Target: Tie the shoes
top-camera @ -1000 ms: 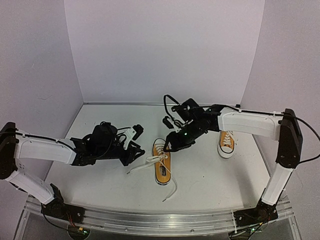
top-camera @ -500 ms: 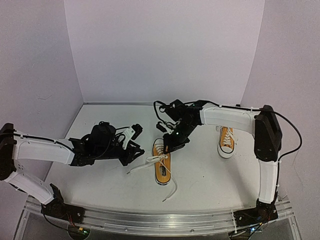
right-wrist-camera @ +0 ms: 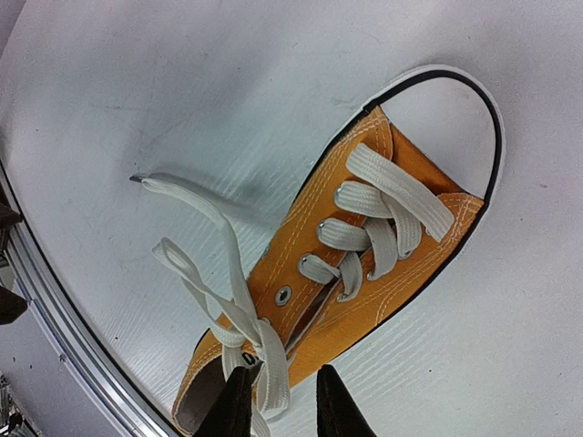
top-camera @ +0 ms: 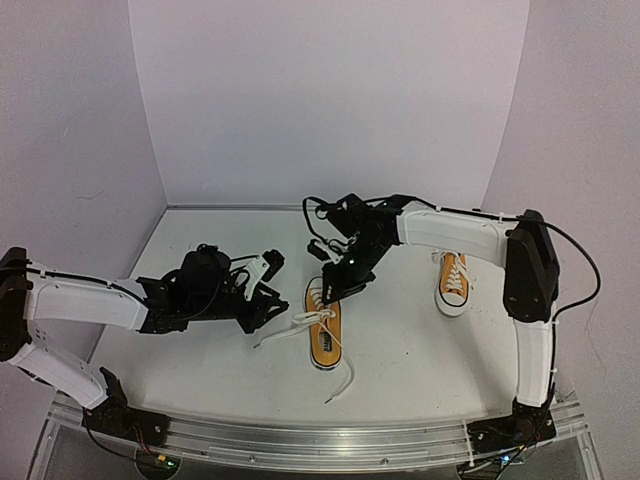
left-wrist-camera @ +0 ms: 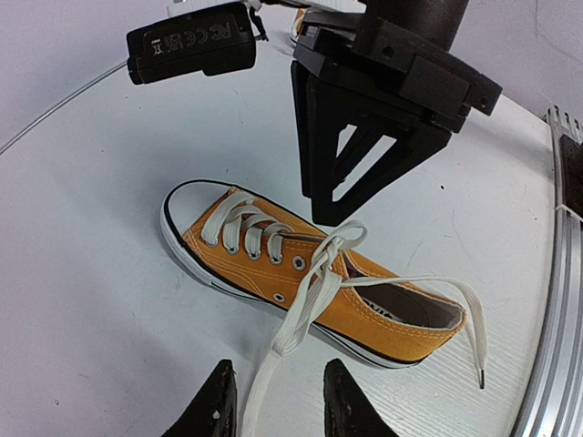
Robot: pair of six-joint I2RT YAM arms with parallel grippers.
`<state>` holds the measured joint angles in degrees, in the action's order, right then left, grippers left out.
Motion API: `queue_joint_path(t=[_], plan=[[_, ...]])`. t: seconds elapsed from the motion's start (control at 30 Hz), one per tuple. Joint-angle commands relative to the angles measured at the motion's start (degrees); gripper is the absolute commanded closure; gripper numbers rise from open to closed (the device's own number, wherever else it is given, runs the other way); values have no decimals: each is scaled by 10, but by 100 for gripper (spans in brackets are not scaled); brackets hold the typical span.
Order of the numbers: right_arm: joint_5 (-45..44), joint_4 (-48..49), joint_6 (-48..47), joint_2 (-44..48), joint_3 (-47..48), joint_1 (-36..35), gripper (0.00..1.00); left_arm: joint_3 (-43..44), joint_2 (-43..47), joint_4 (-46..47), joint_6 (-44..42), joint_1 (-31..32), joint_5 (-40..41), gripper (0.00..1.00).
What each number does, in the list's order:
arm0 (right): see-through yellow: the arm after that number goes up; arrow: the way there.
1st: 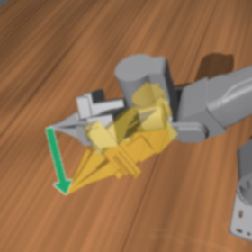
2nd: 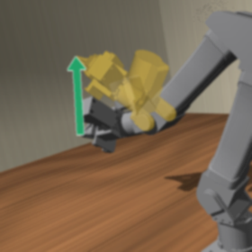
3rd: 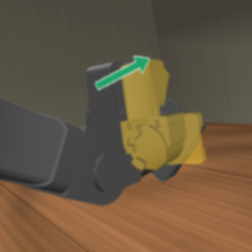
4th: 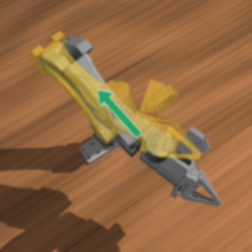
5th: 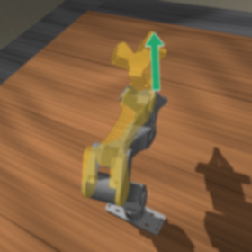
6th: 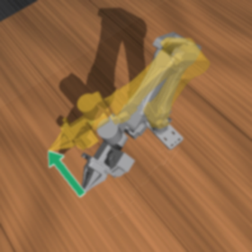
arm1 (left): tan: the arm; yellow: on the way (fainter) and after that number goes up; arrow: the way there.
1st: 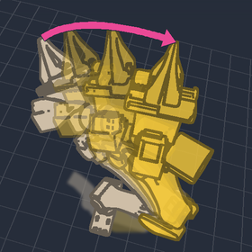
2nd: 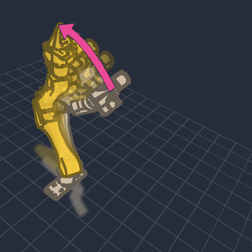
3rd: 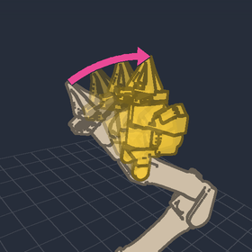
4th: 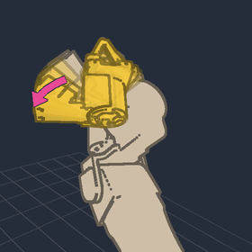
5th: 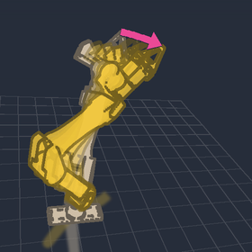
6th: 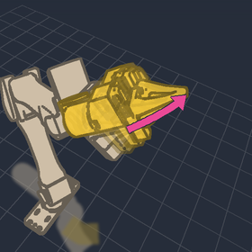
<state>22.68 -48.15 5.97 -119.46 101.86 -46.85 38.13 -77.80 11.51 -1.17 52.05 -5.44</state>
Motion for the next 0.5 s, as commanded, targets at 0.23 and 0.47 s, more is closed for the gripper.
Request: queue_joint_path(t=[0.23, 0.47], plan=[[13, -22, -21, -26, 14, 0, 87, 8, -5, 18, 6, -3, -10, 67], [11, -21, -21, -18, 11, 0, 100, 11, -10, 13, 2, -3, -12, 67]])
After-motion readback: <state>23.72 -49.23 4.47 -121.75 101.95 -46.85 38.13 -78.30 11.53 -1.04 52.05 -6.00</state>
